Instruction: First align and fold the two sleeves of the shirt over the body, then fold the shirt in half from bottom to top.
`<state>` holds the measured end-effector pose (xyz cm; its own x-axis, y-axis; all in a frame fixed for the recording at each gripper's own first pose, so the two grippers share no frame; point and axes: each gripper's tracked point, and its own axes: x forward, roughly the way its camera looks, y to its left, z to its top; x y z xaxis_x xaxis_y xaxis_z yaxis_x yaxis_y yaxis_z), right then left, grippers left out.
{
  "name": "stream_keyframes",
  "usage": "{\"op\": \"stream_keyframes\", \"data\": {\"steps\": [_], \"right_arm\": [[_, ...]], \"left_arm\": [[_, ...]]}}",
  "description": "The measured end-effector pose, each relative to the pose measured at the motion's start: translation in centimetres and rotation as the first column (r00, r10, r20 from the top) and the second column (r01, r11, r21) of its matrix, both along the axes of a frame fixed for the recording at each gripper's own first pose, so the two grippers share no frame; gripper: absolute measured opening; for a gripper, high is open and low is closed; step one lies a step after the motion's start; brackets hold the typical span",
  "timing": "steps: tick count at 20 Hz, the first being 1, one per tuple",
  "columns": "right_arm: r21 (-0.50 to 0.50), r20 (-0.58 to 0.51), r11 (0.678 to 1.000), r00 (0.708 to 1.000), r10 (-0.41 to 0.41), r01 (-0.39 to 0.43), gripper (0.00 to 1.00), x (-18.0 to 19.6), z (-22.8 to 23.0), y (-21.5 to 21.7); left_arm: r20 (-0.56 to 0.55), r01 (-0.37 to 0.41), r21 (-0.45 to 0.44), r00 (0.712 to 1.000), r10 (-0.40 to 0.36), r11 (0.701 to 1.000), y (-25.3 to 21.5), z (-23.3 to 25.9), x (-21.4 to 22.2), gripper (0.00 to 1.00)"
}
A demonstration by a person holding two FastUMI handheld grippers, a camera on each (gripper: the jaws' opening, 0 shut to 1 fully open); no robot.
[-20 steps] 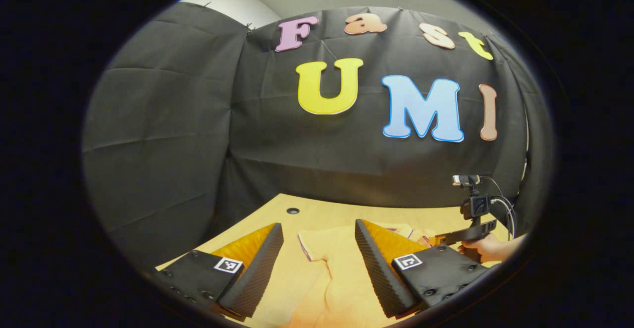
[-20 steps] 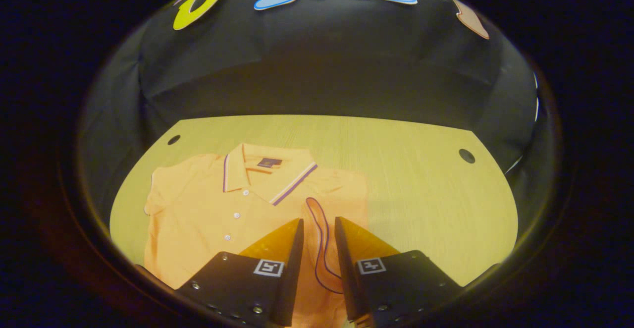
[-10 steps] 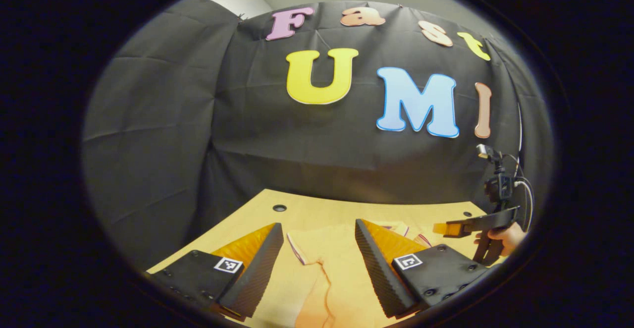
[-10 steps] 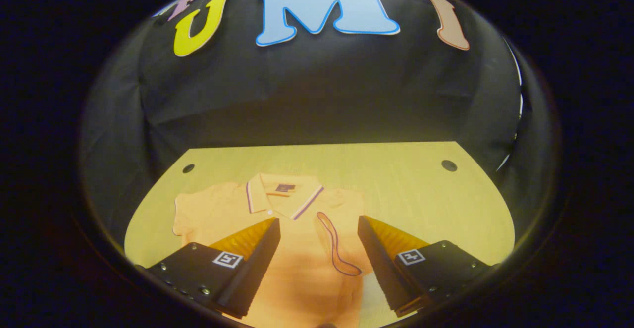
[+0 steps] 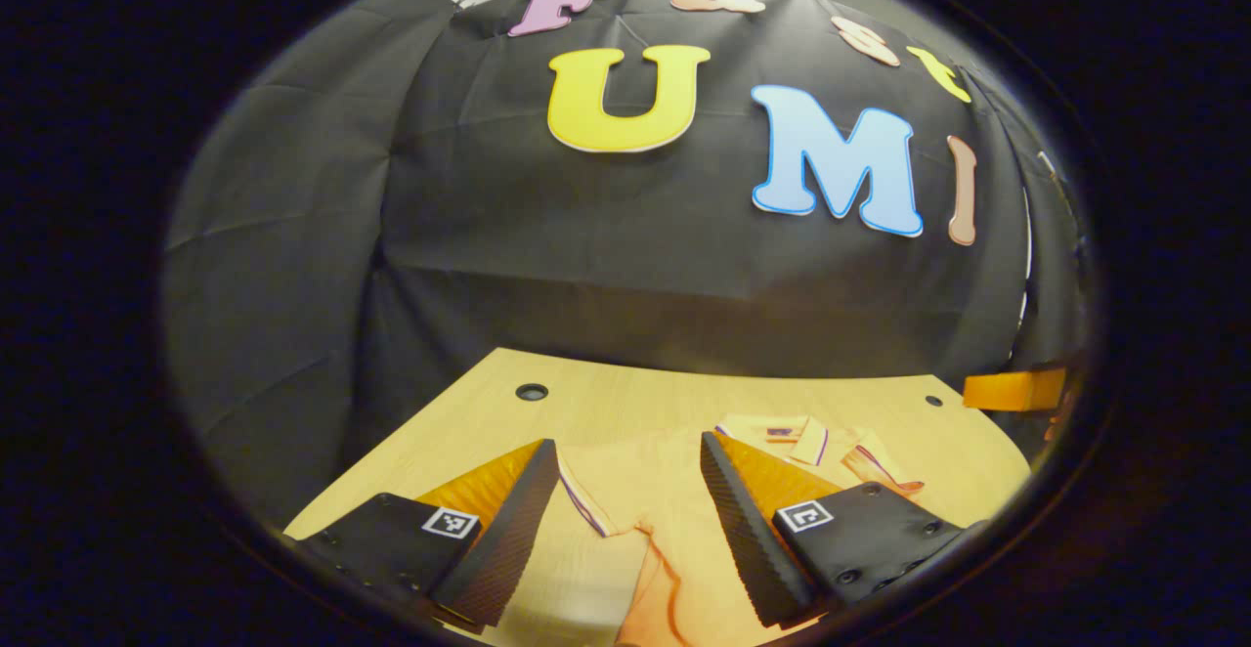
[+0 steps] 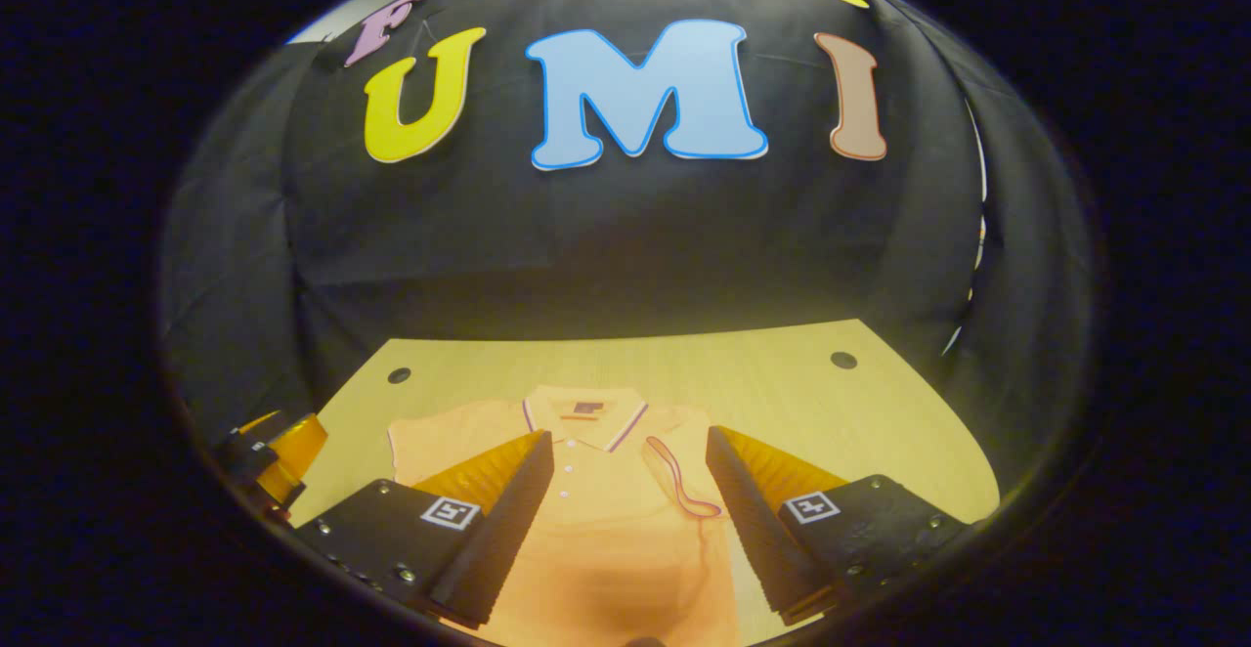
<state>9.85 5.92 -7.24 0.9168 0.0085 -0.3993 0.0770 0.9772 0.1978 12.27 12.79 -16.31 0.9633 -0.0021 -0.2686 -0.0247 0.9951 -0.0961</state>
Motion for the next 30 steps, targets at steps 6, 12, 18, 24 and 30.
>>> {"op": "stream_keyframes", "data": {"steps": [6, 12, 18, 24, 30], "right_arm": [[-0.066, 0.022, 0.998, 1.0, -0.003, 0.005, 0.97, -4.3, 2.1, 3.1], [-0.133, 0.048, 0.991, 0.998, 0.032, -0.025, 0.98, -7.3, 3.7, 5.3], [-0.147, 0.043, 0.989, 0.998, 0.035, -0.028, 0.97, -8.0, 4.2, 5.6], [-0.087, 0.004, 0.996, 1.0, -0.017, 0.017, 0.97, -8.9, 2.8, 4.4], [-0.074, -0.003, 0.997, 0.999, -0.032, 0.032, 0.97, -9.1, 2.7, 3.7]], "left_arm": [[-0.115, -0.009, -0.026, 0.993, 0.006, 1.0, 1.5, -6.1, 5.1, 0.95], [-0.185, -0.079, -0.03, 0.98, 0.072, 0.996, 3.9, -11.0, 9.2, 0.95], [-0.264, -0.084, 0.007, 0.961, 0.083, 0.996, 4.6, -16.1, 12.7, 0.95], [-0.311, -0.072, 0.058, 0.947, 0.087, 0.996, 5.4, -18.0, 14.8, 0.94], [-0.328, -0.024, 0.091, 0.943, 0.053, 0.996, 4.4, -18.4, 15.2, 0.93]]}}
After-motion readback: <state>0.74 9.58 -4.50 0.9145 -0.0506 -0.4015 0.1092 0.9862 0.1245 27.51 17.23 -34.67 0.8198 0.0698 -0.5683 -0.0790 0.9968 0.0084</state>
